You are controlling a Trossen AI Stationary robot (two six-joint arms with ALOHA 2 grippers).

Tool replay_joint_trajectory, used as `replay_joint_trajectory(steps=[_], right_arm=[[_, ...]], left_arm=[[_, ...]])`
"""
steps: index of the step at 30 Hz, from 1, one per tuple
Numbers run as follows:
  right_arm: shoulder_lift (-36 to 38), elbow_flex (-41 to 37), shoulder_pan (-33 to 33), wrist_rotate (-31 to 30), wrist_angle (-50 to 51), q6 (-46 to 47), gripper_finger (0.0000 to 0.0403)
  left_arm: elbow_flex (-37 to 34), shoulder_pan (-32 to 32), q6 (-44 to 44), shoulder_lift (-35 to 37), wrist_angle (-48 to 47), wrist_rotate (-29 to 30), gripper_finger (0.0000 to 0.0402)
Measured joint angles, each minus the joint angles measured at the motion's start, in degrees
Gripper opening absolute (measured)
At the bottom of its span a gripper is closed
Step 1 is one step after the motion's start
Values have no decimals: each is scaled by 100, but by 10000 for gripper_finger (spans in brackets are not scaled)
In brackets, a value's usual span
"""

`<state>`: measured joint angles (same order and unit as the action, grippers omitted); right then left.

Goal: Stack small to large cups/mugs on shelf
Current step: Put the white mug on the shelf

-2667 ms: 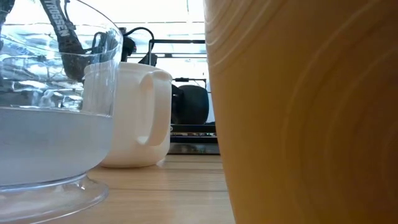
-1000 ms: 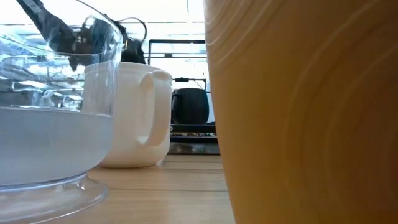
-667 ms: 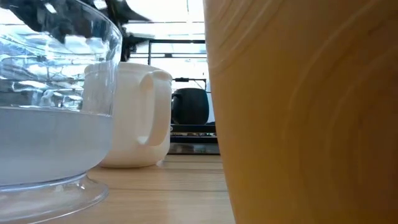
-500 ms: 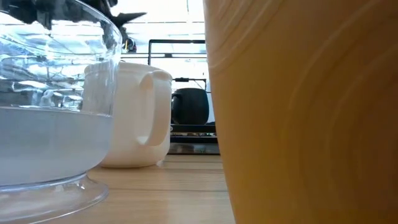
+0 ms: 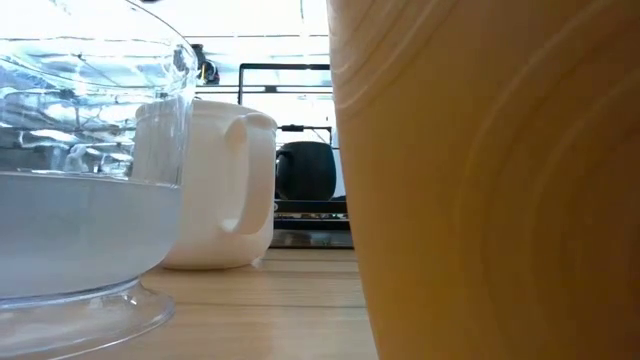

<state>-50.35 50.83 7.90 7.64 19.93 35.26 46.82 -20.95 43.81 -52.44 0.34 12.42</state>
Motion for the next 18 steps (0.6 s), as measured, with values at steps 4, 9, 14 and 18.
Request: replay_joint_trajectory(steps=[4, 9, 14, 18], right_arm=[[2, -265, 7, 170, -695, 31, 123], [2, -343, 6, 416, -865, 25, 123], [4, -346, 10, 620, -808, -13, 123], [11, -348, 111, 765, -737, -43, 123]], left_arm=[[862, -273, -45, -520, -941, 193, 87], [1585, -394, 614, -1104, -2309, -55, 77], [1886, -479, 1085, -1601, -2876, -352, 77], [1963, -619, 849, -1949, -2846, -716, 77]])
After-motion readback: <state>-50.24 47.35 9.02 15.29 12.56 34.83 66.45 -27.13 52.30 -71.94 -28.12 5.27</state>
